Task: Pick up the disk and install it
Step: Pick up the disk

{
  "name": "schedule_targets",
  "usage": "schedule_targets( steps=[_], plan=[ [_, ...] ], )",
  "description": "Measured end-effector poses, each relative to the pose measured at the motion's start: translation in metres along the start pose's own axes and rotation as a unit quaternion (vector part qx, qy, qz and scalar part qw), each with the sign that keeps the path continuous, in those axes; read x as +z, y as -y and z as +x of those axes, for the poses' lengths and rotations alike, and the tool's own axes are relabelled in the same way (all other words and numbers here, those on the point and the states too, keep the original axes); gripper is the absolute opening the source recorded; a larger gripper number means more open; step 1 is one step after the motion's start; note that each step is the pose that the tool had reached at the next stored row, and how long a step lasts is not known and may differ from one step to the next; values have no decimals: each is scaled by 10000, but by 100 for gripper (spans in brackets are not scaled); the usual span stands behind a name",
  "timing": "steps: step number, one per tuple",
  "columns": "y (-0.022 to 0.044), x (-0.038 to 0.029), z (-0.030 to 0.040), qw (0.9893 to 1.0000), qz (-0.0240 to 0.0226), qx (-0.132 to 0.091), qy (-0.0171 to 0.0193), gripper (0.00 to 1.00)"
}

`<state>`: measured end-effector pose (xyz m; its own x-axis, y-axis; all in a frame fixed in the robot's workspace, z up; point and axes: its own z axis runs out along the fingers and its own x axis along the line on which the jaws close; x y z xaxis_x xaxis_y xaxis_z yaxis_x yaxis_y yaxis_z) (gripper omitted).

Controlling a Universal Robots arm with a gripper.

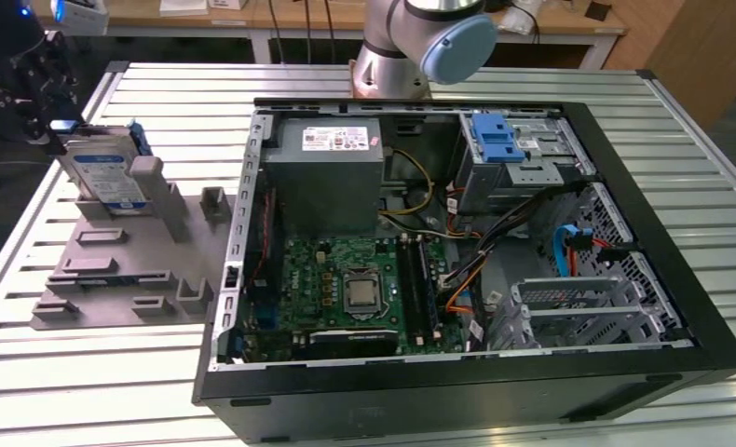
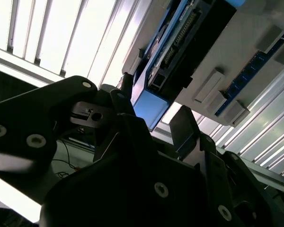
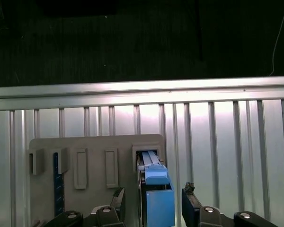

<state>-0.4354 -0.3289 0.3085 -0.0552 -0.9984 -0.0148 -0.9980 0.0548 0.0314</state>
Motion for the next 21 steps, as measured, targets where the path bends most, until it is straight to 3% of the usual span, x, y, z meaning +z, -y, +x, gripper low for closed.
schedule_targets(
  steps=[2,3,21],
  plan=[
    [0,0,0,10000,0,0,0,58],
    [0,4,-1,10000,1,0,1,51],
    [-17,149,-18,10000,0,-1,9,51]
  ],
)
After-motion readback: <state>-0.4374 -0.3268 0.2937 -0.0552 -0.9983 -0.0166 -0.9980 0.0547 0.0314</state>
